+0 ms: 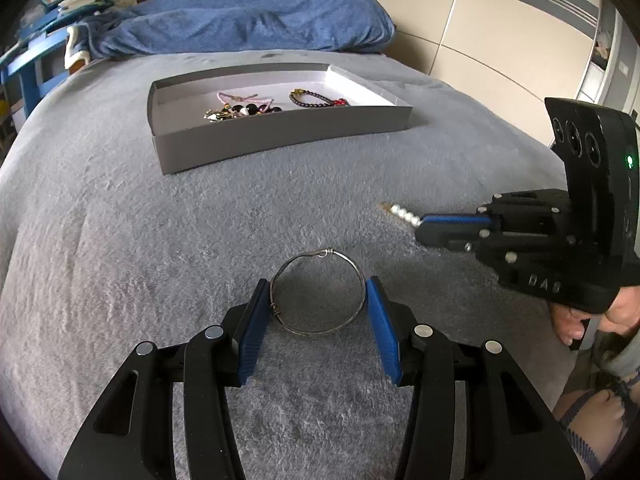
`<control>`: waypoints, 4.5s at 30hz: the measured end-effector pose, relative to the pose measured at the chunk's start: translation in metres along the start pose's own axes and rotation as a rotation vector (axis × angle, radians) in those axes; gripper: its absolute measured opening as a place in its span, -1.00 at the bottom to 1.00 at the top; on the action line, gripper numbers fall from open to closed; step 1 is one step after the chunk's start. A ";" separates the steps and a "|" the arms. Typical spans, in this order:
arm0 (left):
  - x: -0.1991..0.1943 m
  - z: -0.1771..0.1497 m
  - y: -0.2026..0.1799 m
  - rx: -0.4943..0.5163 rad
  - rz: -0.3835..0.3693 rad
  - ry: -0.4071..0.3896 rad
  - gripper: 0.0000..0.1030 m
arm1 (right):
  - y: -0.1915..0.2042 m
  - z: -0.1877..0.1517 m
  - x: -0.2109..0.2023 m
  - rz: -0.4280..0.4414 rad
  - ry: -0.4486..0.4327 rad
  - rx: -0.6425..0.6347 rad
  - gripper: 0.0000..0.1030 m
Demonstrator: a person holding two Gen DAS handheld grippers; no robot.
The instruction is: Organize jewelry
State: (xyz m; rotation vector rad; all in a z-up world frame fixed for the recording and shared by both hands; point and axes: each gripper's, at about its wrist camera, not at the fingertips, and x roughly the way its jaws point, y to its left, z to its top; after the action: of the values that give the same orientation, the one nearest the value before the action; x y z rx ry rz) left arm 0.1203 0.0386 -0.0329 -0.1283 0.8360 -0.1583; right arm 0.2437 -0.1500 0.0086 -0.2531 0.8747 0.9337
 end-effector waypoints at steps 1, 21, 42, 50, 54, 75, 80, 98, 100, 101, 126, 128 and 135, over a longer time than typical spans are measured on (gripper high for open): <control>0.000 0.000 0.000 0.001 0.001 -0.001 -0.03 | -0.005 0.000 -0.001 0.000 -0.006 0.030 -0.89; -0.013 0.000 0.000 0.001 -0.011 -0.060 -0.03 | -0.045 -0.017 -0.027 0.042 -0.127 0.295 -0.89; 0.004 0.092 0.024 0.073 0.070 -0.122 -0.03 | -0.069 0.060 -0.026 -0.053 -0.165 0.189 -0.89; 0.037 0.135 0.054 0.051 0.135 -0.106 -0.03 | -0.095 0.101 0.003 -0.118 -0.131 0.168 -0.89; 0.054 0.146 0.070 0.023 0.151 -0.086 -0.03 | -0.108 0.114 0.019 -0.151 -0.106 0.163 -0.89; 0.087 0.149 0.084 -0.021 0.180 -0.067 0.25 | -0.127 0.112 0.061 -0.213 -0.045 0.164 -0.88; 0.077 0.148 0.078 -0.009 0.187 -0.098 0.57 | -0.124 0.109 0.048 -0.213 -0.085 0.169 -0.56; -0.002 0.101 0.058 -0.163 0.216 -0.341 0.90 | -0.090 0.062 -0.019 -0.235 -0.275 0.180 0.65; -0.005 0.094 0.056 -0.169 0.230 -0.345 0.90 | -0.086 0.056 -0.024 -0.238 -0.293 0.180 0.78; -0.007 0.089 0.054 -0.177 0.230 -0.346 0.90 | -0.083 0.053 -0.026 -0.241 -0.301 0.179 0.81; -0.026 0.040 0.009 -0.099 0.273 -0.415 0.90 | -0.026 0.013 -0.038 -0.301 -0.331 0.051 0.89; -0.025 0.040 0.009 -0.100 0.271 -0.409 0.90 | -0.027 0.013 -0.035 -0.301 -0.321 0.057 0.89; -0.022 0.042 0.011 -0.105 0.268 -0.407 0.90 | -0.027 0.013 -0.036 -0.304 -0.330 0.061 0.89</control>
State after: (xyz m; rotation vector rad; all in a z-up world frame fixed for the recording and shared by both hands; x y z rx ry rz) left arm 0.1378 0.0556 0.0090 -0.1399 0.4485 0.1616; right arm 0.2620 -0.1807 0.0398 -0.1667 0.5402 0.6407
